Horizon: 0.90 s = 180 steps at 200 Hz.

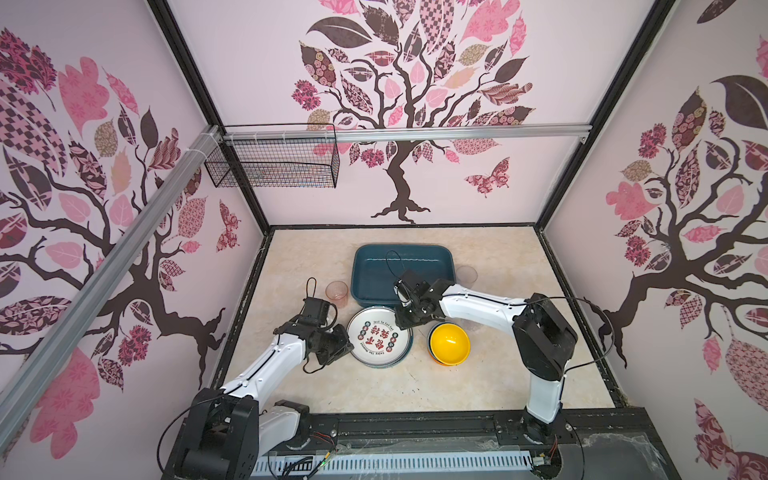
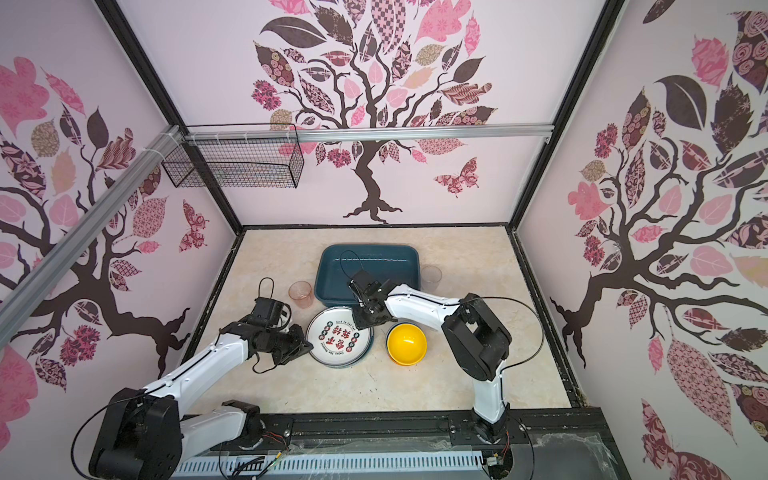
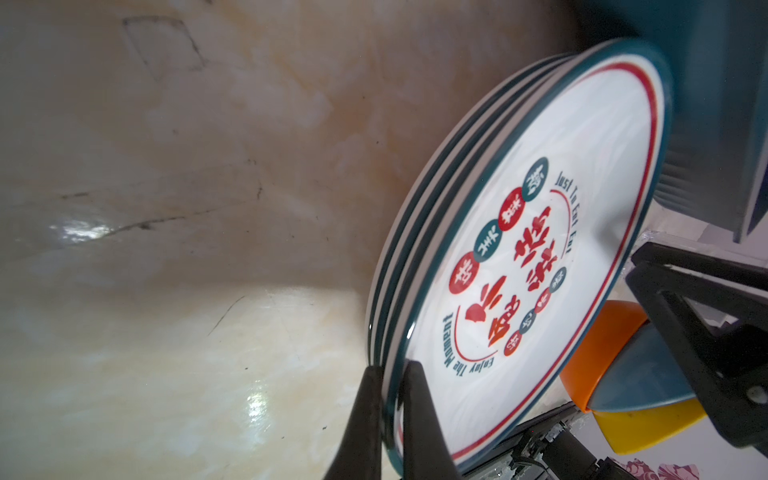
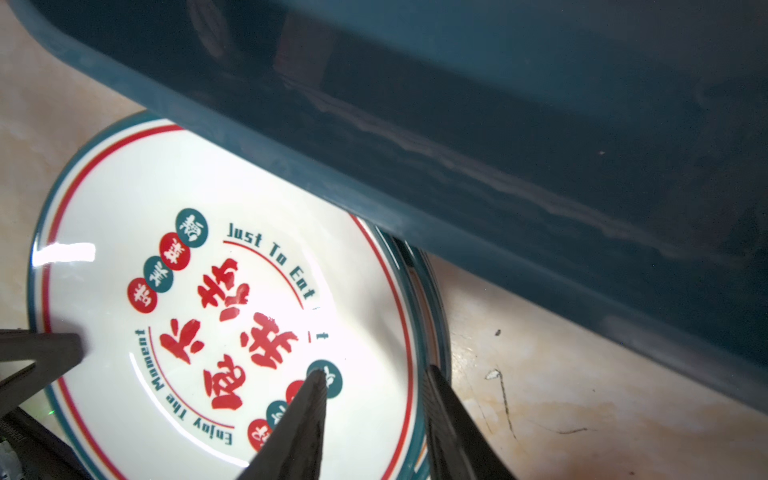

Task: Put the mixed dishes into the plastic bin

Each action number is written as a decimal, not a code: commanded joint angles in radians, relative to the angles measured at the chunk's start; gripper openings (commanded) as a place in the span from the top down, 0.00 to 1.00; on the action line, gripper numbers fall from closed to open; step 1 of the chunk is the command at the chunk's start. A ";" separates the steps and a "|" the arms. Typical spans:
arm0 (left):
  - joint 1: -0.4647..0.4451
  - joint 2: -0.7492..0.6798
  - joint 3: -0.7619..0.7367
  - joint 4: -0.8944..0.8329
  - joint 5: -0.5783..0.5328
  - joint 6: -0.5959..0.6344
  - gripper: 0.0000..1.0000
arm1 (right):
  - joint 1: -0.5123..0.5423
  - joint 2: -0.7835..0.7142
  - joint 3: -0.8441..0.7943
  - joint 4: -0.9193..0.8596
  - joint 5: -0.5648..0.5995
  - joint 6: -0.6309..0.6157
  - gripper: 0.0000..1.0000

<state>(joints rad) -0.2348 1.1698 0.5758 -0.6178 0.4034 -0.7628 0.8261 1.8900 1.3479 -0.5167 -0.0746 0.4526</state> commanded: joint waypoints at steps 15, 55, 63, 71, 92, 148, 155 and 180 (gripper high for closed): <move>-0.002 0.002 -0.011 -0.057 -0.067 -0.014 0.92 | -0.002 0.045 -0.012 -0.003 -0.016 0.009 0.57; -0.002 0.001 -0.011 -0.057 -0.069 -0.014 0.92 | -0.002 0.047 -0.015 0.004 -0.031 0.008 0.61; -0.002 0.001 -0.011 -0.057 -0.069 -0.014 0.92 | -0.002 0.050 -0.015 0.006 -0.036 0.008 0.62; -0.002 0.001 -0.011 -0.059 -0.070 -0.013 0.92 | -0.001 0.052 -0.016 0.008 -0.043 0.009 0.63; -0.003 -0.001 -0.010 -0.060 -0.072 -0.015 0.87 | 0.000 0.059 -0.020 0.012 -0.049 0.008 0.64; -0.002 0.006 -0.011 -0.062 -0.083 -0.015 0.77 | 0.000 0.074 -0.026 0.024 -0.089 0.007 0.67; -0.002 0.005 -0.011 -0.060 -0.084 -0.015 0.77 | 0.000 0.073 -0.027 0.024 -0.091 0.008 0.68; -0.002 0.015 -0.013 -0.058 -0.092 -0.015 0.77 | 0.000 0.074 -0.025 0.029 -0.112 0.003 0.70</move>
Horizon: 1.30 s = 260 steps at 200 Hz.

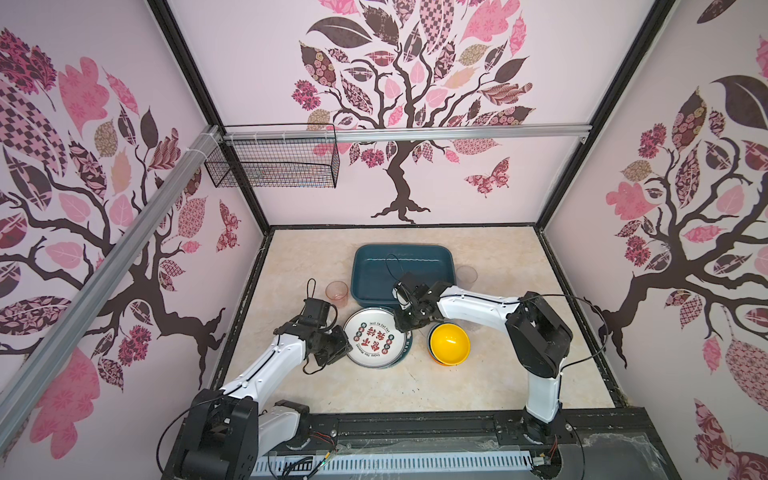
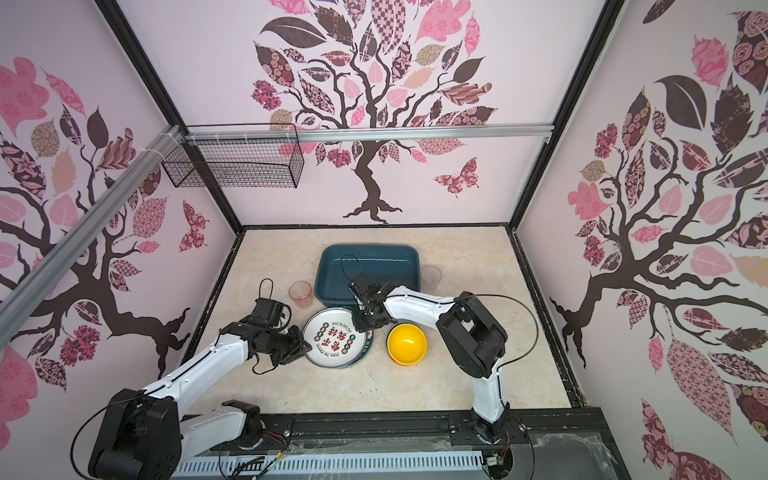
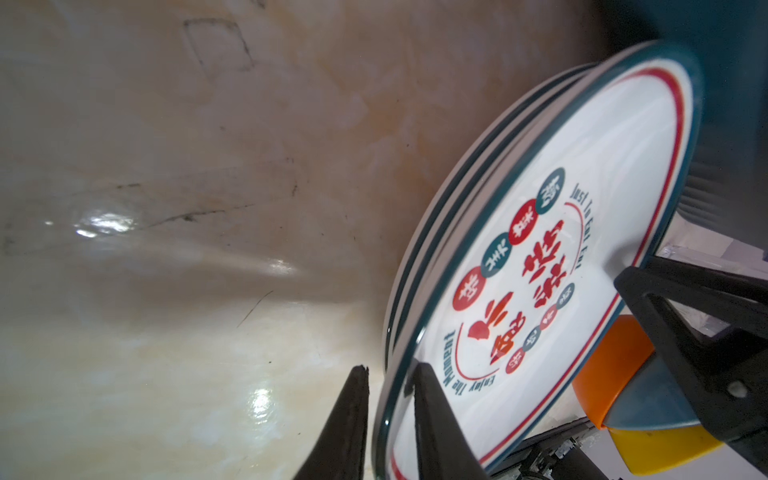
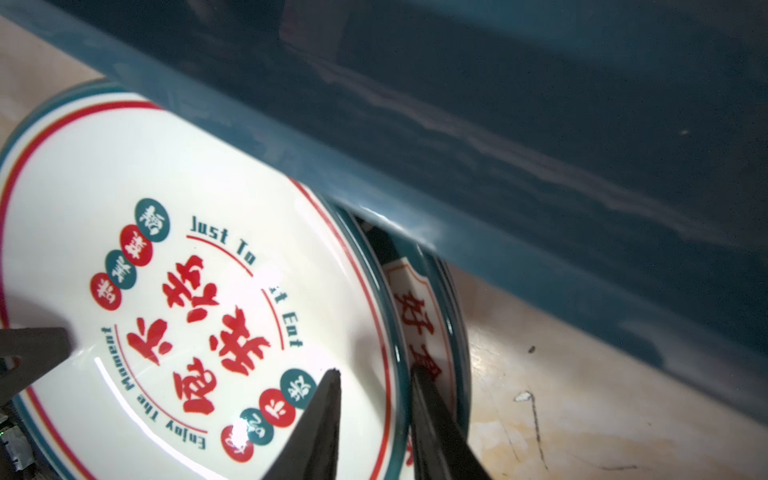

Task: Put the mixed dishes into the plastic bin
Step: 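Lift the top 'Just To Eat' plate upright off the stack with both grippers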

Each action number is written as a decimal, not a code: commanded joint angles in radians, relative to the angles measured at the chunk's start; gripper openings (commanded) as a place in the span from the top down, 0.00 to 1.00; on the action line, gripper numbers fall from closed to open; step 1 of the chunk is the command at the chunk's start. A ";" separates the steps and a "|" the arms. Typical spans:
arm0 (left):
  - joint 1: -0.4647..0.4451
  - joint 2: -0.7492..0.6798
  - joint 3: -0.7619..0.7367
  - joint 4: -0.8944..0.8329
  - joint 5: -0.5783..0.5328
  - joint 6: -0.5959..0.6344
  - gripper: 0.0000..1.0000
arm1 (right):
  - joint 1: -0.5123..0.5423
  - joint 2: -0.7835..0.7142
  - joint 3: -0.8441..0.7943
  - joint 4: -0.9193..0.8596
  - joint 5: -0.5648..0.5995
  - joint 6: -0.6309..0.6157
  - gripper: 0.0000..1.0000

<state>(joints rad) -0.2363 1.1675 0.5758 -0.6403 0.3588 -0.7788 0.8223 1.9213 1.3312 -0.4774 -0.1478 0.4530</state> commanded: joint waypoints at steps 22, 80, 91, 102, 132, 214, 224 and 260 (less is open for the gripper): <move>-0.002 0.026 -0.008 -0.039 -0.050 0.002 0.83 | 0.003 0.044 -0.009 -0.009 -0.042 0.002 0.70; 0.000 -0.006 -0.001 -0.066 -0.052 -0.006 0.92 | 0.004 0.046 -0.005 -0.011 -0.039 -0.002 0.70; -0.001 -0.012 0.002 -0.073 -0.052 -0.005 0.94 | 0.003 0.045 -0.004 -0.010 -0.038 -0.003 0.69; 0.000 -0.018 0.007 -0.082 -0.050 -0.005 0.94 | 0.003 0.045 -0.001 -0.015 -0.036 -0.002 0.69; -0.001 -0.045 0.019 -0.107 -0.047 -0.005 0.99 | 0.004 0.033 -0.002 -0.013 -0.032 0.000 0.67; -0.002 -0.103 0.063 -0.167 -0.044 0.004 1.00 | 0.003 -0.010 0.023 -0.028 -0.016 -0.005 0.60; -0.001 -0.114 0.074 -0.176 -0.038 0.008 1.00 | 0.003 -0.018 0.037 -0.051 -0.011 -0.006 0.60; -0.002 -0.178 0.102 -0.200 -0.017 0.010 1.00 | 0.000 -0.092 0.061 -0.078 0.019 -0.009 0.56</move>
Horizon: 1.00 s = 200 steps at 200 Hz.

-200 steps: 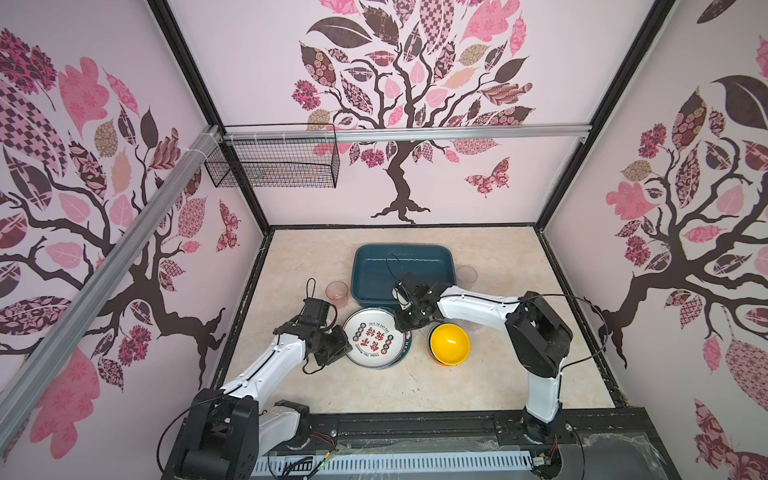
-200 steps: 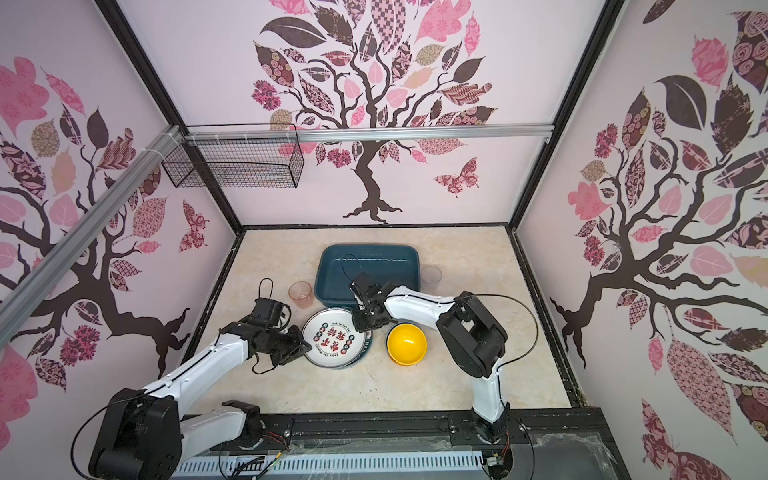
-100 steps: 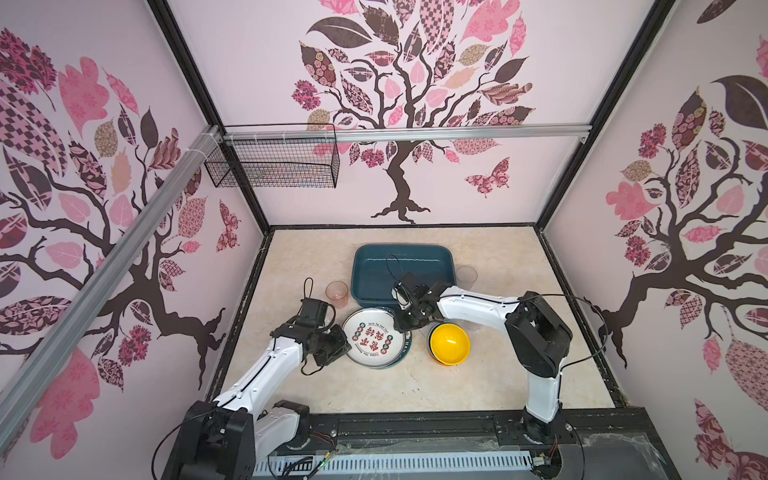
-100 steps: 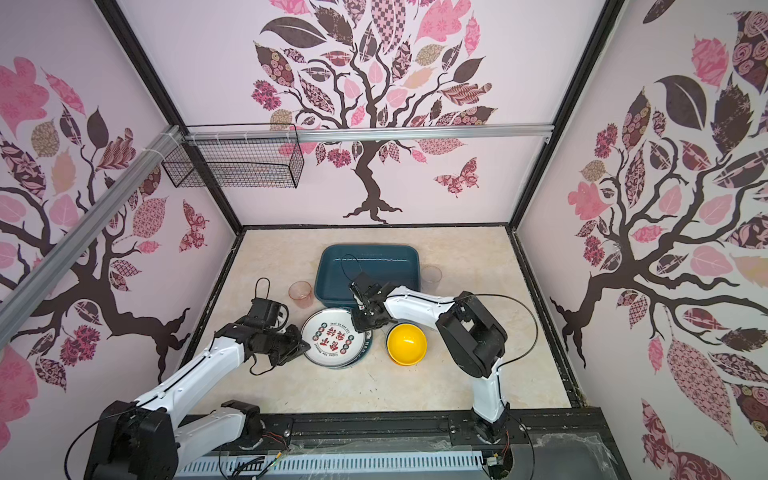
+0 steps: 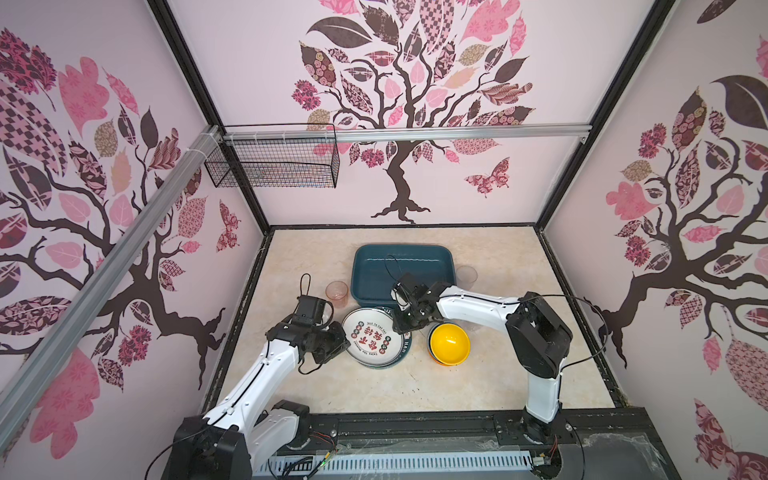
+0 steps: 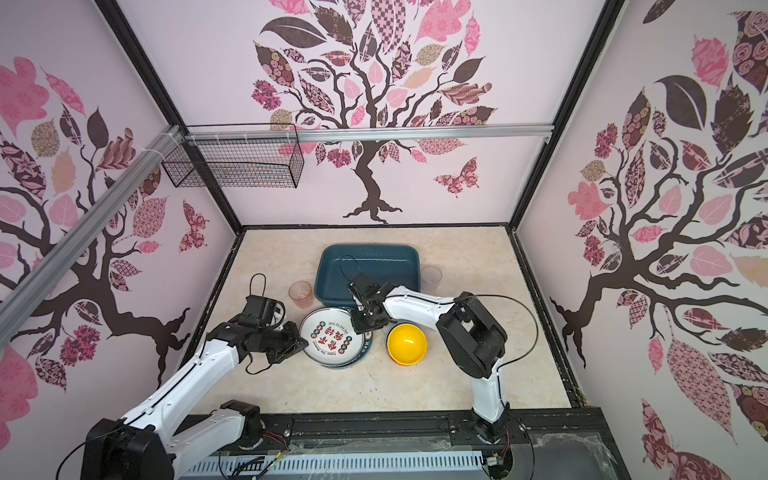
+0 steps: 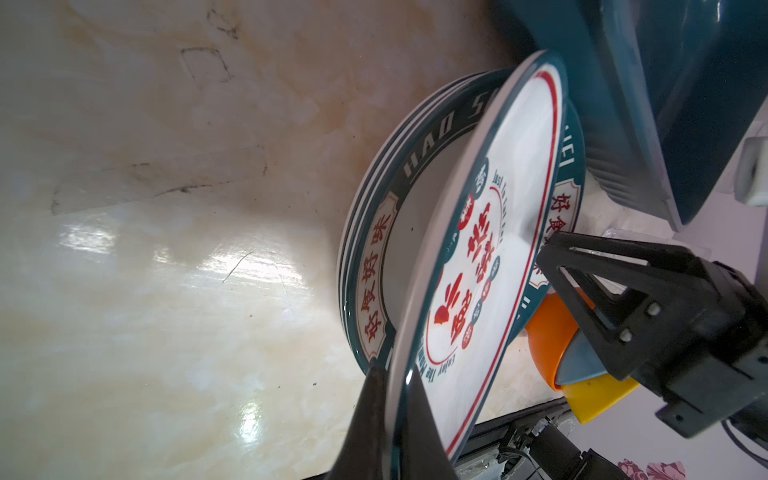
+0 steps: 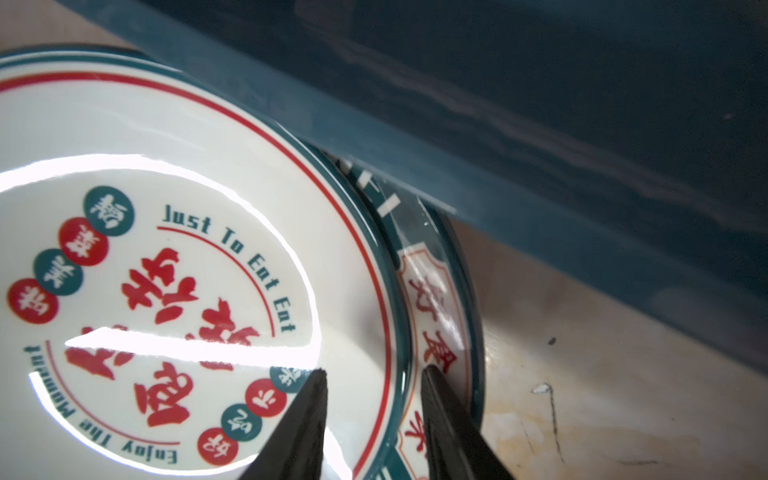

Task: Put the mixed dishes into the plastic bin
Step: 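Lift the top 'Just To Eat' plate upright off the stack with both grippers, then open the left gripper off the plate while right gripper swings it toward the bin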

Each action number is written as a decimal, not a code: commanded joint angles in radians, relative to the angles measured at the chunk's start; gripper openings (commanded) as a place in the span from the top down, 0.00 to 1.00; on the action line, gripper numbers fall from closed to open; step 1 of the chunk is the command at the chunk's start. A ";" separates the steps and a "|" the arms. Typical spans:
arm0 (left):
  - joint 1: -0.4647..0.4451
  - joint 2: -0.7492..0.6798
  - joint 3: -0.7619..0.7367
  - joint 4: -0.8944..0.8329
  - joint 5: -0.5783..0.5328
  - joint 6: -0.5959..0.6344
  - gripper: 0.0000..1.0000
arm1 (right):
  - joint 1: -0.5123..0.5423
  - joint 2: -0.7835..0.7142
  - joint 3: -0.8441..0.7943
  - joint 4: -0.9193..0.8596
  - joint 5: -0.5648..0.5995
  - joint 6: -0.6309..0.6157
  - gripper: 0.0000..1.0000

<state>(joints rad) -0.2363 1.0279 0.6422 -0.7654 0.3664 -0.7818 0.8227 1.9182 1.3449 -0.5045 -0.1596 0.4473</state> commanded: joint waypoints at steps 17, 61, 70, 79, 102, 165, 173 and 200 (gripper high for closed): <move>-0.001 -0.075 0.039 -0.070 -0.016 0.000 1.00 | -0.002 -0.128 0.049 -0.054 0.031 0.003 0.54; -0.001 -0.163 0.076 -0.079 0.033 -0.002 1.00 | -0.027 -0.239 0.015 -0.037 0.003 0.054 0.54; -0.001 -0.178 0.088 -0.076 0.044 -0.002 1.00 | -0.038 -0.270 -0.005 -0.021 -0.012 0.069 0.54; 0.001 -0.189 0.101 -0.076 0.057 -0.001 1.00 | -0.049 -0.303 -0.028 -0.001 -0.028 0.086 0.53; 0.001 -0.216 0.133 -0.056 0.080 -0.012 1.00 | -0.091 -0.384 -0.095 0.057 -0.091 0.132 0.53; 0.001 -0.219 0.160 0.132 0.153 -0.109 1.00 | -0.145 -0.516 -0.237 0.202 -0.169 0.218 0.48; 0.000 -0.218 0.160 0.162 0.166 -0.126 1.00 | -0.145 -0.513 -0.240 0.212 -0.180 0.222 0.48; -0.001 -0.205 0.167 0.238 0.201 -0.162 1.00 | -0.148 -0.505 -0.255 0.267 -0.229 0.251 0.52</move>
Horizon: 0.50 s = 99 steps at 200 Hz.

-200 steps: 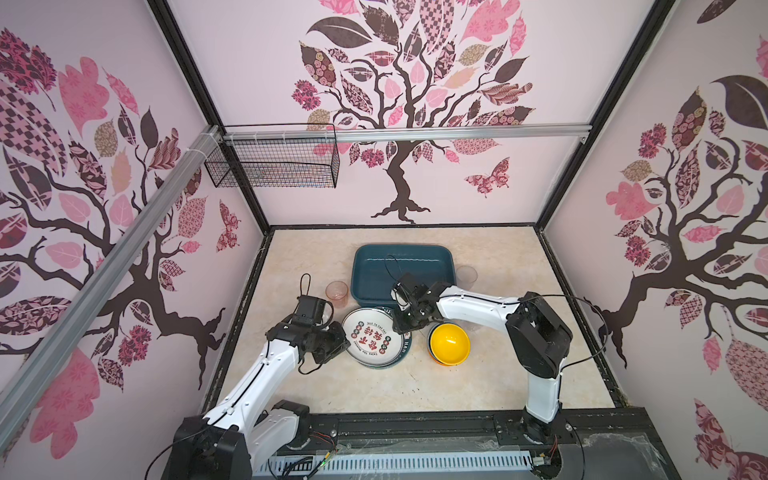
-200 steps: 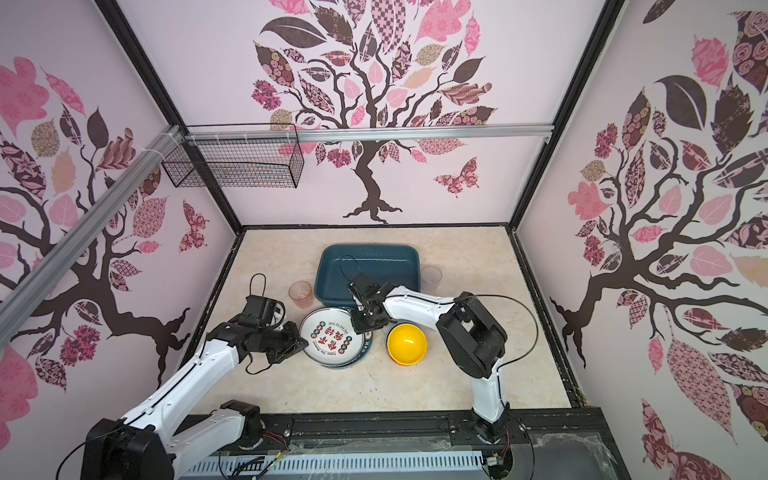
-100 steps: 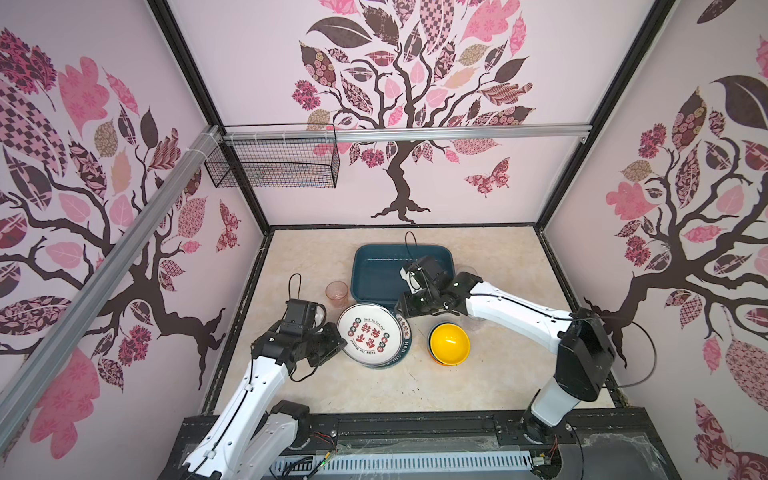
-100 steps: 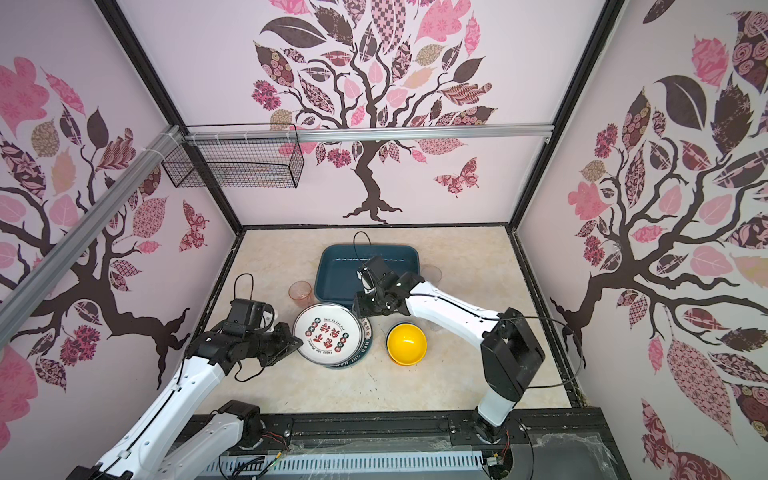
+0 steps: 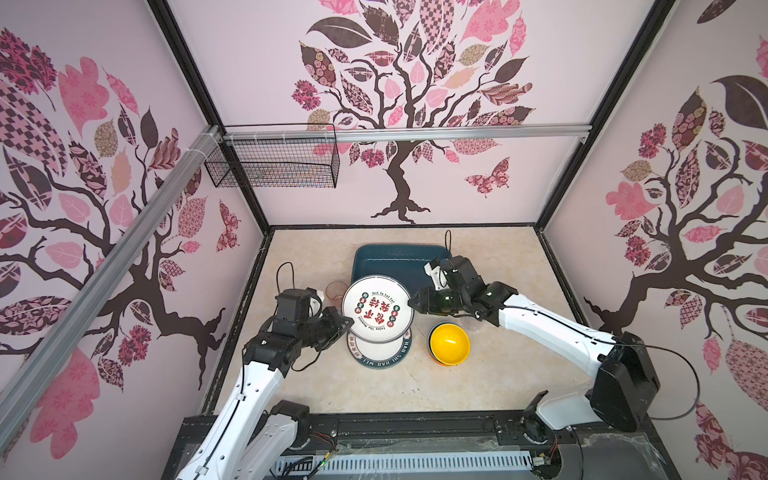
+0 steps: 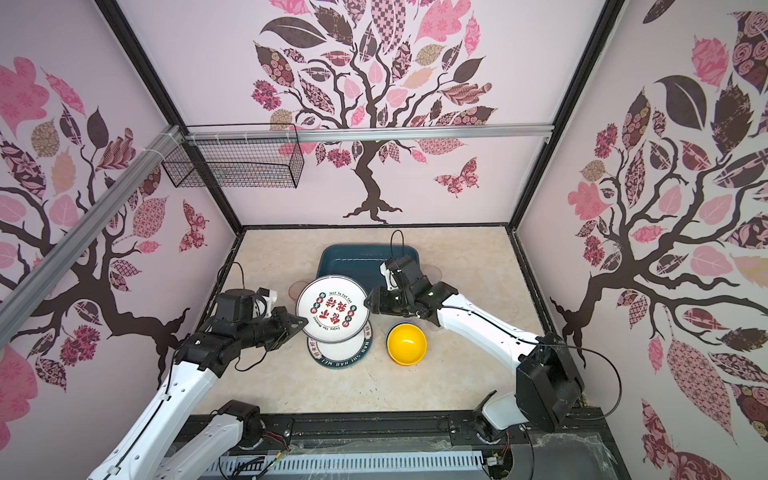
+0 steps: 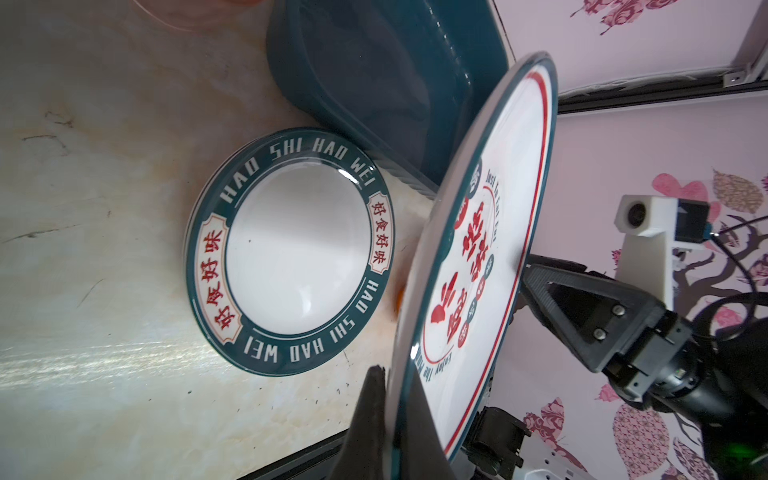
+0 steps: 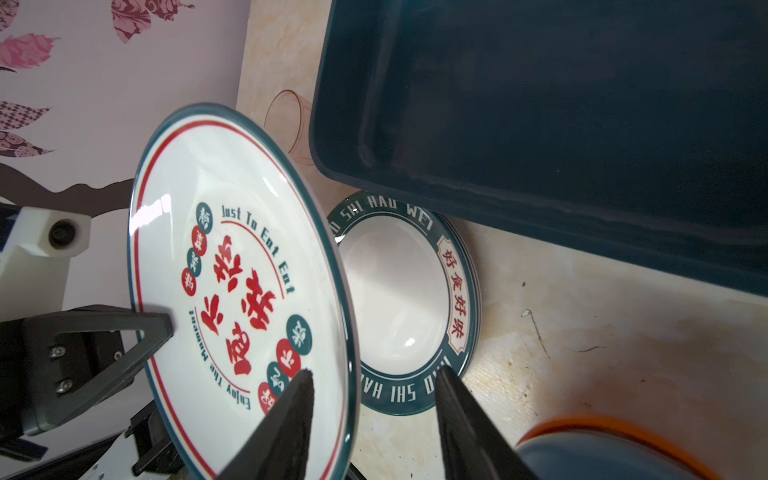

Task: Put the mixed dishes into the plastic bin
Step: 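Open the left gripper off the plate while right gripper swings it toward the bin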

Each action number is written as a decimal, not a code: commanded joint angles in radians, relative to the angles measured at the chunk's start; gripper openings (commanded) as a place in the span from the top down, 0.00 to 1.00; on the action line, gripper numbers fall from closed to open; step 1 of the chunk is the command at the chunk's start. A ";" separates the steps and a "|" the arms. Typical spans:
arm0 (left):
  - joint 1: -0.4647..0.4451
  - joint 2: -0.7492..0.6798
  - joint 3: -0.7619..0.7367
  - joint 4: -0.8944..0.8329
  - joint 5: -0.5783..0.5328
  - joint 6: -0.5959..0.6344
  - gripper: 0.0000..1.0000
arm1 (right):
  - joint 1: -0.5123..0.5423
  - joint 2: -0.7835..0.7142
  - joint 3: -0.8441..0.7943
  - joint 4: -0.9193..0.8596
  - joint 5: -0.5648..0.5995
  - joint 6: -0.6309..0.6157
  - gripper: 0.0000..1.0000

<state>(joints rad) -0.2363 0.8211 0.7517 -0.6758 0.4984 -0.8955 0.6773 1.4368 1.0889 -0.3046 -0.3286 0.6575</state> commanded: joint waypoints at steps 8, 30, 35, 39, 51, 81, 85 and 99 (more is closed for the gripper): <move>-0.001 0.008 0.064 0.155 0.075 -0.051 1.00 | -0.003 -0.019 0.002 0.080 -0.072 0.049 0.54; 0.000 0.018 0.072 0.166 0.082 -0.052 1.00 | -0.004 -0.017 0.004 0.115 -0.085 0.071 0.64; -0.001 0.019 0.071 0.170 0.082 -0.052 1.00 | -0.004 -0.018 0.005 0.122 -0.088 0.073 0.66; -0.001 0.019 0.072 0.173 0.080 -0.052 1.00 | -0.005 -0.015 0.007 0.127 -0.088 0.077 0.68; 0.000 0.022 0.069 0.184 0.078 -0.057 1.00 | -0.008 -0.011 0.010 0.141 -0.094 0.085 0.74; -0.001 0.031 0.059 0.217 0.066 -0.082 1.00 | -0.018 0.006 0.029 0.155 -0.079 0.099 0.89; -0.001 0.033 0.060 0.217 0.064 -0.084 1.00 | -0.020 0.010 0.034 0.155 -0.075 0.100 0.90; -0.001 0.042 0.065 0.207 0.047 -0.081 0.97 | -0.030 0.018 0.047 0.158 -0.057 0.105 0.95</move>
<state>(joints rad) -0.2321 0.8597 0.7631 -0.5400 0.5426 -0.9737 0.6529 1.4368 1.0977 -0.1429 -0.4328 0.7807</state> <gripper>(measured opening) 0.067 0.140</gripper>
